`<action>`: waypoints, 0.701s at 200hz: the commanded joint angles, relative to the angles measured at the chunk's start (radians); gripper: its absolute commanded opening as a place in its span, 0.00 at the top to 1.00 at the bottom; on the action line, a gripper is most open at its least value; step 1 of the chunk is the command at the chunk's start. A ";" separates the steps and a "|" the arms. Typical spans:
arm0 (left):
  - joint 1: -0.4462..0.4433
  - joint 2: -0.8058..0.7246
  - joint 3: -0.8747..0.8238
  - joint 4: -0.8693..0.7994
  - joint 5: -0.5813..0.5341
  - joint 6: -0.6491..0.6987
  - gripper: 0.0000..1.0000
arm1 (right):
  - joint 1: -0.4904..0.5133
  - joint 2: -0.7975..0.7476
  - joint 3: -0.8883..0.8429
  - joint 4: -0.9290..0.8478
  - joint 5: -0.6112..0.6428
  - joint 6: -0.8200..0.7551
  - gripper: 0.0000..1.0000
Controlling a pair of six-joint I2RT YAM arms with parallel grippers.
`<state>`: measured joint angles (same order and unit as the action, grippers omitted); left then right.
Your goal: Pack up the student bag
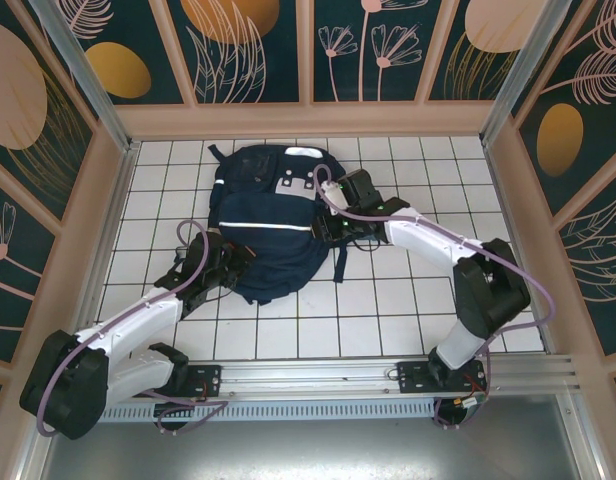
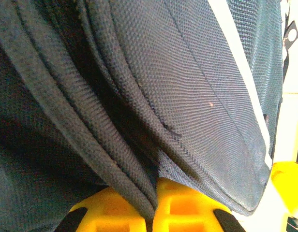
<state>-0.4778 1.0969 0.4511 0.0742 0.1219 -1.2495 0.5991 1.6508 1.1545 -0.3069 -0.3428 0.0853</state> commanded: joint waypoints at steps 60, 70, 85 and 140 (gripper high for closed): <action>-0.002 -0.012 0.008 -0.032 0.036 0.027 0.94 | -0.005 0.068 0.013 0.008 -0.116 0.011 0.73; -0.002 -0.011 0.008 -0.028 0.039 0.025 0.94 | -0.005 0.066 0.007 0.020 -0.136 0.019 0.70; -0.002 -0.008 0.006 -0.025 0.040 0.028 0.94 | -0.004 0.059 0.001 0.034 -0.152 0.037 0.67; -0.002 -0.004 0.003 -0.017 0.045 0.033 0.94 | 0.006 0.034 0.011 0.072 -0.157 0.184 0.65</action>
<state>-0.4728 1.0954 0.4511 0.0669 0.1215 -1.2491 0.5823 1.7046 1.1545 -0.2970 -0.4397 0.1814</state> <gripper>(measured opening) 0.067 0.356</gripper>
